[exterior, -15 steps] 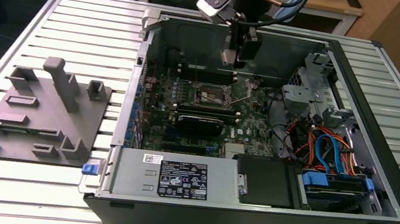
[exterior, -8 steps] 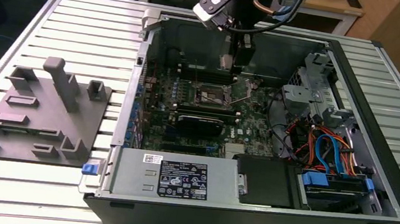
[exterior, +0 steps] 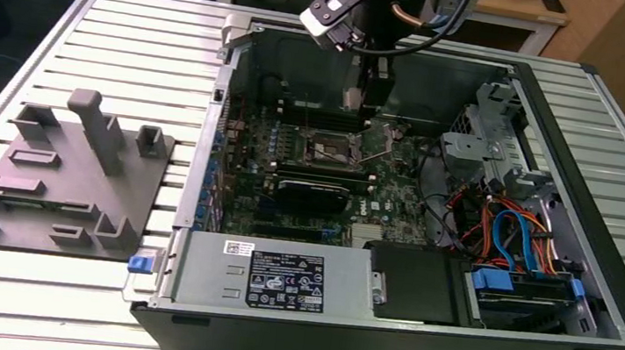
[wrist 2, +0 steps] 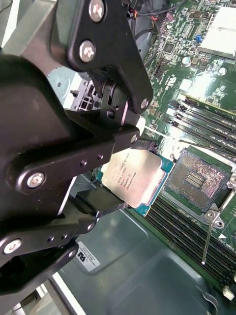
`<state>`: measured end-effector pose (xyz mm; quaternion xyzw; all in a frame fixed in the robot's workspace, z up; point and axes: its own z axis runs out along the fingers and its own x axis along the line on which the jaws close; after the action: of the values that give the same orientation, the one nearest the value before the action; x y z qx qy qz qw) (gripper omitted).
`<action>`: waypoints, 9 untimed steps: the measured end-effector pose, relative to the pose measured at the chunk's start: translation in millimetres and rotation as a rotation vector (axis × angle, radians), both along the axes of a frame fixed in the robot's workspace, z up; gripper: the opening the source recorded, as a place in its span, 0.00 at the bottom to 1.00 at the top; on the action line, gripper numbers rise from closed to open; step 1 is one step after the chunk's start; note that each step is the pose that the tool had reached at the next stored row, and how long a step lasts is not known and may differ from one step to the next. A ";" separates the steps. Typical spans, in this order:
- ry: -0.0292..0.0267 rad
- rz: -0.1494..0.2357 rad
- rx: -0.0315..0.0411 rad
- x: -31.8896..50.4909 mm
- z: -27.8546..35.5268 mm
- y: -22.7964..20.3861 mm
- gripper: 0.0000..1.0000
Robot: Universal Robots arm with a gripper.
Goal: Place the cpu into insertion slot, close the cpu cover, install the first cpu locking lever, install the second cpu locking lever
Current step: 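Place the cpu into insertion slot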
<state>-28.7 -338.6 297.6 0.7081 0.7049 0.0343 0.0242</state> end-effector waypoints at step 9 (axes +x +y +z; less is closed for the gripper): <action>0.0000 0.000 0.0037 0.0 0.0 0.0 0.54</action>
<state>-28.7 -338.6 297.6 0.7081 0.7048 0.0356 0.0229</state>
